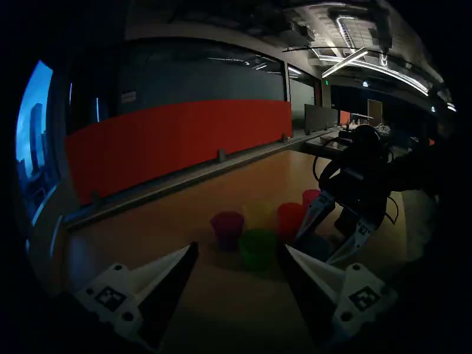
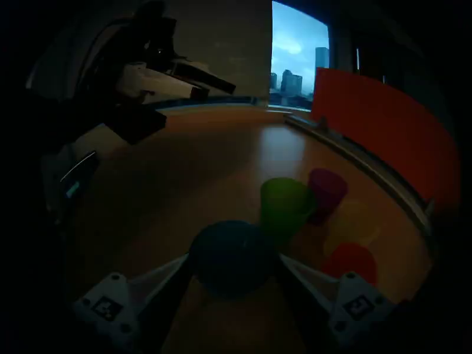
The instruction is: Pour water
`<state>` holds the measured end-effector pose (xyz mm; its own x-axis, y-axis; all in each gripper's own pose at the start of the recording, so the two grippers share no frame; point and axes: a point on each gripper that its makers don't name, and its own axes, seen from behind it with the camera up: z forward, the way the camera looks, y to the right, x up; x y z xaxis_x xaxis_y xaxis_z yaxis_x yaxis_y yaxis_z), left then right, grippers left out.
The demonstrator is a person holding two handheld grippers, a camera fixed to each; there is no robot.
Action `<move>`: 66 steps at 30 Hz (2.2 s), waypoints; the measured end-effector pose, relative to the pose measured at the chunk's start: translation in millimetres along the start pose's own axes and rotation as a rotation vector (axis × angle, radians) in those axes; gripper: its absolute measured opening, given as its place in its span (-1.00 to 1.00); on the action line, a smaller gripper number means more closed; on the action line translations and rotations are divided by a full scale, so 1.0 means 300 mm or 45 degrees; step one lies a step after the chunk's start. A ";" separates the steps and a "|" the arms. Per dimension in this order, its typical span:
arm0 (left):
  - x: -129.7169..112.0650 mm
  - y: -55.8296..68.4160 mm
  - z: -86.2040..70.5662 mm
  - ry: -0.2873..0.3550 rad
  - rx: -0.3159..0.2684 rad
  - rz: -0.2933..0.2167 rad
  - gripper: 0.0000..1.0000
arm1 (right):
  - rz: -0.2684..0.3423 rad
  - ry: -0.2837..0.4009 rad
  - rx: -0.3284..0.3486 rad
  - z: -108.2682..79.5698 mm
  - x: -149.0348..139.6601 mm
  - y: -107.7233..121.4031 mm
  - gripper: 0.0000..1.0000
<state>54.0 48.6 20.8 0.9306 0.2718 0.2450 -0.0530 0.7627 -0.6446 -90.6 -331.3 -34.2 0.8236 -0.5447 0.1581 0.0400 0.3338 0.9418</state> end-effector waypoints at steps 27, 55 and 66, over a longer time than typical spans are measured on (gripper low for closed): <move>-0.003 0.024 0.011 -0.003 -0.009 0.001 0.96 | 0.026 0.061 -0.018 -0.068 0.047 -0.007 0.96; -0.008 0.089 0.083 -0.031 -0.044 0.007 0.96 | 0.057 0.278 -0.125 -0.316 0.242 0.026 0.95; 0.005 0.099 0.089 -0.026 -0.054 0.004 0.96 | 0.061 0.362 -0.141 -0.364 0.301 0.030 0.95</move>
<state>43.9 87.4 21.4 0.9228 0.2864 0.2576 -0.0401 0.7364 -0.6753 45.8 -293.4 -43.8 0.9508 -0.2942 0.0974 0.0458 0.4443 0.8947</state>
